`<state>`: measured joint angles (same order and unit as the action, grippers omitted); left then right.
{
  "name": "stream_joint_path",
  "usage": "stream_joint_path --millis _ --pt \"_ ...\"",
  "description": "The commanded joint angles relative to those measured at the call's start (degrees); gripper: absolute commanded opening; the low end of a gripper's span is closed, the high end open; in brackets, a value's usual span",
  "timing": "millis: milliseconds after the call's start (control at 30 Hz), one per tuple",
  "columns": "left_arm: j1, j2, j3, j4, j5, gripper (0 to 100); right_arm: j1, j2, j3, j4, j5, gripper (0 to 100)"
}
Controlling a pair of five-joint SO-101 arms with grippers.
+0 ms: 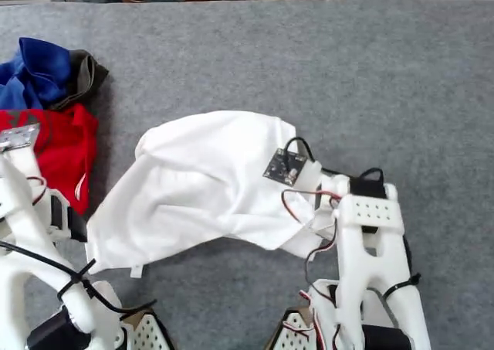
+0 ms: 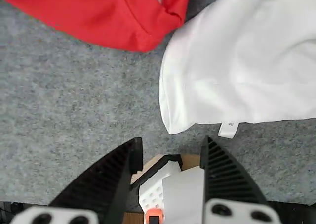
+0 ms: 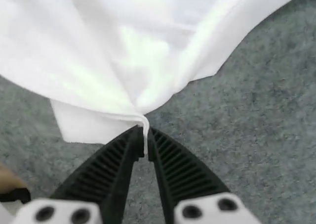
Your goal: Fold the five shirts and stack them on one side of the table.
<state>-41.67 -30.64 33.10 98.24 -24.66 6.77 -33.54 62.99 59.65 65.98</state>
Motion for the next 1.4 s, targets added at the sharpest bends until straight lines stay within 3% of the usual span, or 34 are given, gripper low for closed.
stream_joint_path --millis 0,300,467,800,933,1367 --pt "0.6 -0.8 2.1 0.4 -0.9 21 0.6 -1.3 4.4 -9.2 -2.5 1.3" --pt "16.8 -0.3 4.3 -1.8 -6.7 21 0.9 -1.0 10.4 -21.5 -7.6 1.4" --pt "17.5 6.1 4.3 -3.8 -6.9 21 1.8 -1.0 9.9 -31.7 -21.7 1.4" --pt "18.0 17.0 4.0 -7.0 -7.1 21 11.7 -0.9 10.2 -51.1 -42.1 1.4" --pt "22.5 17.0 4.1 -7.5 -6.8 21 12.1 -0.8 10.6 -51.3 -42.3 1.4" --pt "47.6 15.6 5.4 -7.6 -4.5 21 12.1 -0.8 10.6 -51.1 -42.3 1.5"
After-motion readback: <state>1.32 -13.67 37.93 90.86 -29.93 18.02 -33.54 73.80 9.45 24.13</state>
